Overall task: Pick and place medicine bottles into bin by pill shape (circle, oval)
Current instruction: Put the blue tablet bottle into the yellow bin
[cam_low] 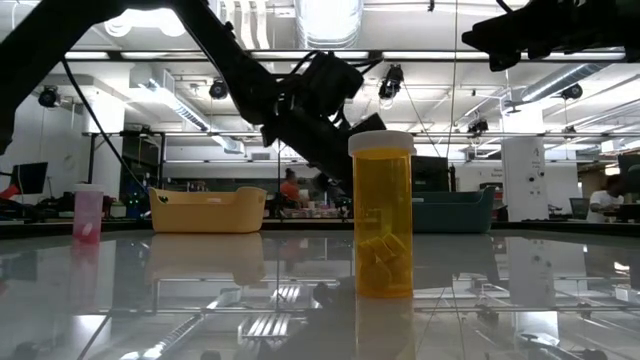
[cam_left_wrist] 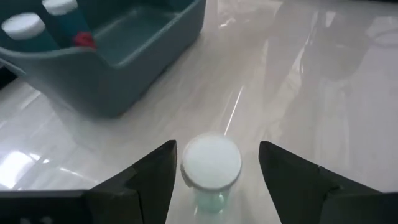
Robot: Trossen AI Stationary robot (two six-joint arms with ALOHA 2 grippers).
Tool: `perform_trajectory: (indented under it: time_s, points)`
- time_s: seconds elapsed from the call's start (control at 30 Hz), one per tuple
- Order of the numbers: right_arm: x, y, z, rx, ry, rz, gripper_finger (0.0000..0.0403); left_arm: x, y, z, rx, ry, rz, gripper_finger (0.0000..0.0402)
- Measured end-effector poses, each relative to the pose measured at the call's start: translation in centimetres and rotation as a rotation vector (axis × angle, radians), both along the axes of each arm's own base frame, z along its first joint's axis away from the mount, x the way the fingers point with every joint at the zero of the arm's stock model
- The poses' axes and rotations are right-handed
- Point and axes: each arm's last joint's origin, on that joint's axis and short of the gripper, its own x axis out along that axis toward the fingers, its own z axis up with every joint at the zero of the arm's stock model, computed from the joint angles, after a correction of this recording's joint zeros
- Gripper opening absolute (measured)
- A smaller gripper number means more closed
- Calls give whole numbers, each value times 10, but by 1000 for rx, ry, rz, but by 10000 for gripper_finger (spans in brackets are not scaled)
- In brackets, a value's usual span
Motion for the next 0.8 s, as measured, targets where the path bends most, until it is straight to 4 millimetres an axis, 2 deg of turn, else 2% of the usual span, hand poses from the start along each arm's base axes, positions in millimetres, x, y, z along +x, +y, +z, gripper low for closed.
perform_trajectory:
  time_s: [0.17, 0.5, 0.63, 0.8]
  points:
    - [0, 0, 0, 0, 1, 0, 128, -1, 0, 2, 11, -4, 18, 192]
    - [0, 0, 0, 0, 1, 0, 128, -1, 0, 3, 6, -1, 20, 85]
    - [0, 0, 0, 3, 5, 0, 128, -2, -2, 13, -9, -28, 27, 85]
    - [0, 0, -1, 4, 6, 0, 128, -16, -6, 44, 23, -8, 78, 97]
